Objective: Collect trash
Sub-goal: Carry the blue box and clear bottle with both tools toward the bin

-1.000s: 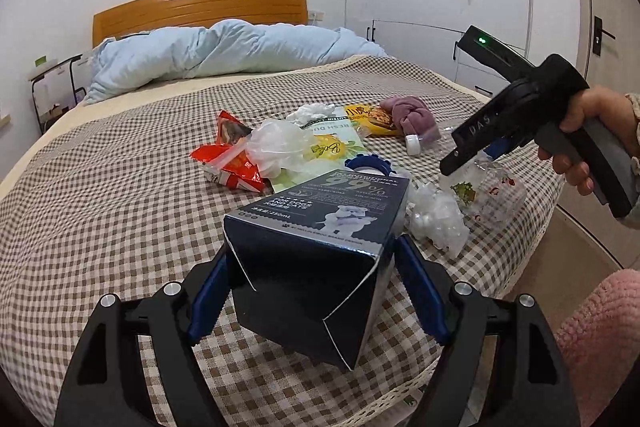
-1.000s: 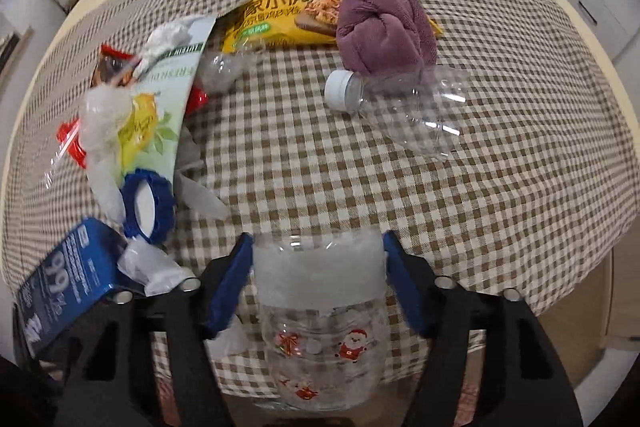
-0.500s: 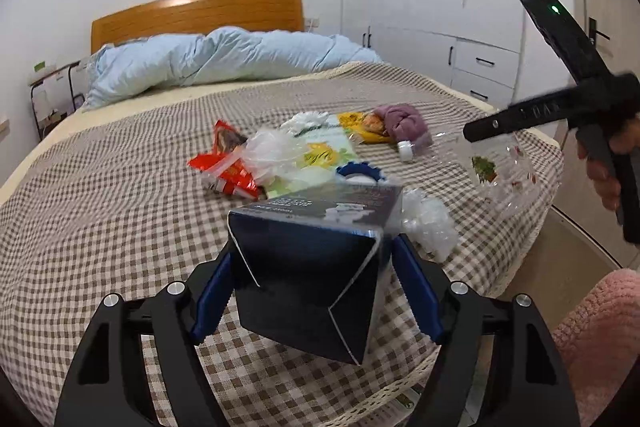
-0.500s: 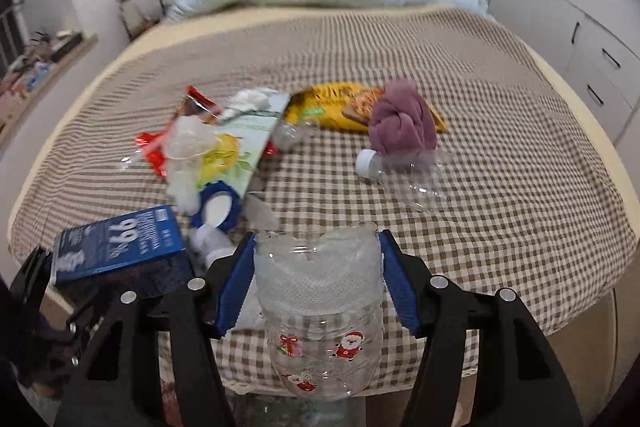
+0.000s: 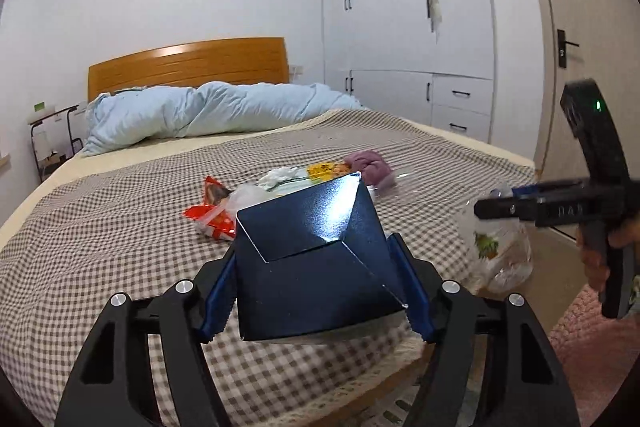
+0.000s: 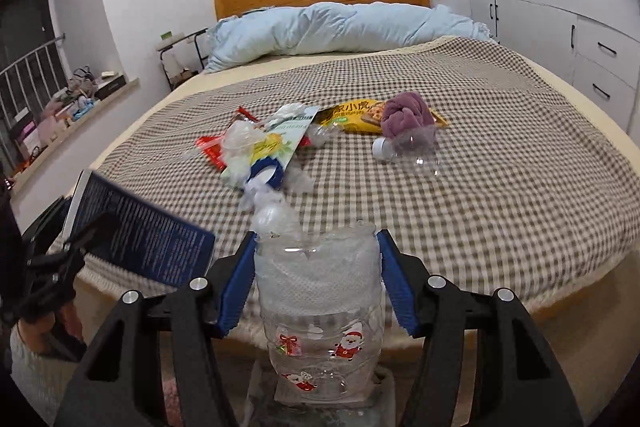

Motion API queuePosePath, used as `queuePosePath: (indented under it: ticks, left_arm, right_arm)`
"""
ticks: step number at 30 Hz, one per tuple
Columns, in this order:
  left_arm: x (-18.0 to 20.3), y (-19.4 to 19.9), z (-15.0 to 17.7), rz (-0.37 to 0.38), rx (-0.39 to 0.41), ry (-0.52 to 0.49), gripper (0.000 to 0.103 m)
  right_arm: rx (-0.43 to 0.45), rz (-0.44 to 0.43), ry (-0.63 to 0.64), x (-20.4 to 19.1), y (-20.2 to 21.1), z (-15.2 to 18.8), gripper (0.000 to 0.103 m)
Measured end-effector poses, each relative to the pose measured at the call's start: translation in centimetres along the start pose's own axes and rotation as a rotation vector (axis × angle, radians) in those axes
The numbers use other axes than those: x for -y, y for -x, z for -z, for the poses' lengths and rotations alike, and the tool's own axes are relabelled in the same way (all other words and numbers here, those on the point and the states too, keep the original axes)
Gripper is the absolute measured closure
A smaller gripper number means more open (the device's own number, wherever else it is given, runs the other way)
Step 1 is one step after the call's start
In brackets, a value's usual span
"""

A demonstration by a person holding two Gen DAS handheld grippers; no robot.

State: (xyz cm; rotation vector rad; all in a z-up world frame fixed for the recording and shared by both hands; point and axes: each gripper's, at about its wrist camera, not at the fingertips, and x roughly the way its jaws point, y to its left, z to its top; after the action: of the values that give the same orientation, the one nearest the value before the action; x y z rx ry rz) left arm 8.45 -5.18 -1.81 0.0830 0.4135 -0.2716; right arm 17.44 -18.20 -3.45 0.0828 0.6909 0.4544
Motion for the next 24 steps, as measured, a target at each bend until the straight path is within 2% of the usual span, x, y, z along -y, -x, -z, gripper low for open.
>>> queuePosePath:
  ticks: [4,8,13,18,20,24]
  left_arm:
    - [2.2,1.3,1.0,0.045,-0.006,-0.033,0.036]
    - [4.9,1.7,2.8,0.086,-0.059,-0.068,0.036]
    - [7.8,1.5,5.2,0.136,-0.122,-0.136,0.036]
    - [9.7,-0.5,8.9,0.184,-0.227,-0.169,0.036]
    - [10.5,-1.9,10.8,0.198,-0.289,-0.189,0.036]
    - [12.1,-4.4,13.4,0.235,-0.362,-0.241,0.036]
  right_arm:
    - [-0.013,-0.020,0.004,0.1,1.0,2.8,0.045]
    - [-0.039,-0.027,-0.002,0.6,1.2,6.0,0.045]
    - [-0.090,-0.040,-0.068,2.1,0.4,9.6,0.045]
    - [-0.140,-0.037,-0.127,3.5,-0.9,13.0,0.045]
    - [-0.149,-0.026,-0.140,4.0,-1.4,14.0,0.045]
    - [-0.156,-0.022,-0.164,5.0,-2.1,15.7,0.045]
